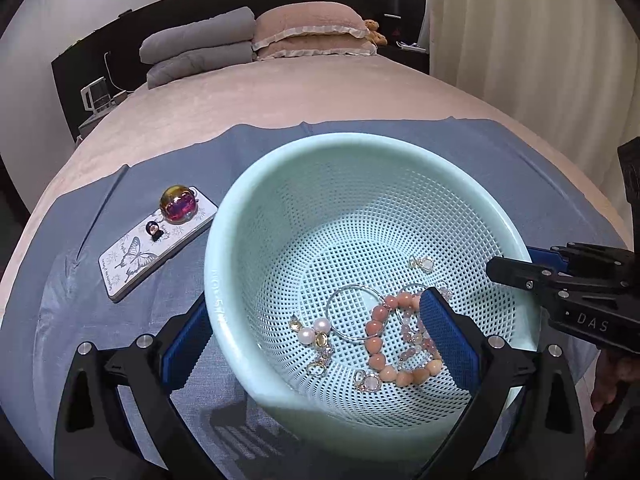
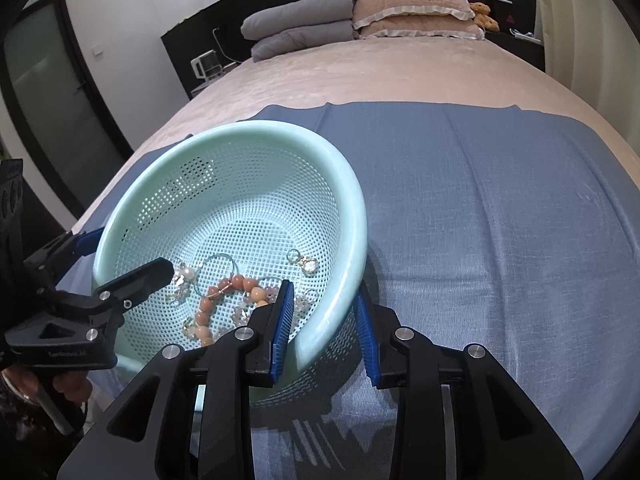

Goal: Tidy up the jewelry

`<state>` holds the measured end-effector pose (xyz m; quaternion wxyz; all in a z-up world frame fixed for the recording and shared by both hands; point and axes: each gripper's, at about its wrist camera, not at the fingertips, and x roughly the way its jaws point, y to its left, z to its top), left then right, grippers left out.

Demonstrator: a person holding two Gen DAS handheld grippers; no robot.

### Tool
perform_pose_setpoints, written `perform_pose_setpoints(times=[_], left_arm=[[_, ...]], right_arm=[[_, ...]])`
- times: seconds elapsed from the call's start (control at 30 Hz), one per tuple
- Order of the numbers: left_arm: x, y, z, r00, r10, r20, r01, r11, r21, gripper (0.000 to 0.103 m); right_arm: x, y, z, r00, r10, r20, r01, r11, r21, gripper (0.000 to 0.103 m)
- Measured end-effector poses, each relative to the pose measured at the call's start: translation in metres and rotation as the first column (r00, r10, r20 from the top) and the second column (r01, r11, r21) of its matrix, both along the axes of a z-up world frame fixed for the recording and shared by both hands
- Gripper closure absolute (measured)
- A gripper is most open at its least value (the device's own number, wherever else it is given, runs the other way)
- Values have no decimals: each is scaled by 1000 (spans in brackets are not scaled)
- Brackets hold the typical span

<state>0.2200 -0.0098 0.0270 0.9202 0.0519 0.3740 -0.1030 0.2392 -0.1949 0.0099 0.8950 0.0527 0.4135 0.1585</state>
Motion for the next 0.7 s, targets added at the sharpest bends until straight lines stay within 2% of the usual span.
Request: perform_pose_setpoints(times=[0.07,0.3,0.43,0.53,0.7], left_arm=[[-4,2,6,1000,4,19,-4,1000,3,6],[-28,7,25,998,22,63,-21,1000,-15,6],[-54,3,32,995,18,103,-16,1000,-23,6],[-76,-2,29,991,14,133,-13,1000,-6,6],[-114,-4,17,988,19,155,-9,998,-62,6]], right_arm=[[-3,-2,5,1000,-14,24,15,1000,-7,62],[-32,-5,32,993,-35,116,39,999,-29,60],[-61,-2,39,982,-46,183,58,997,-59,55],[-85,3,33,973,-56,223,74,994,-77,54],[-126,7,3,970,-82,229,103,991,-83,54]])
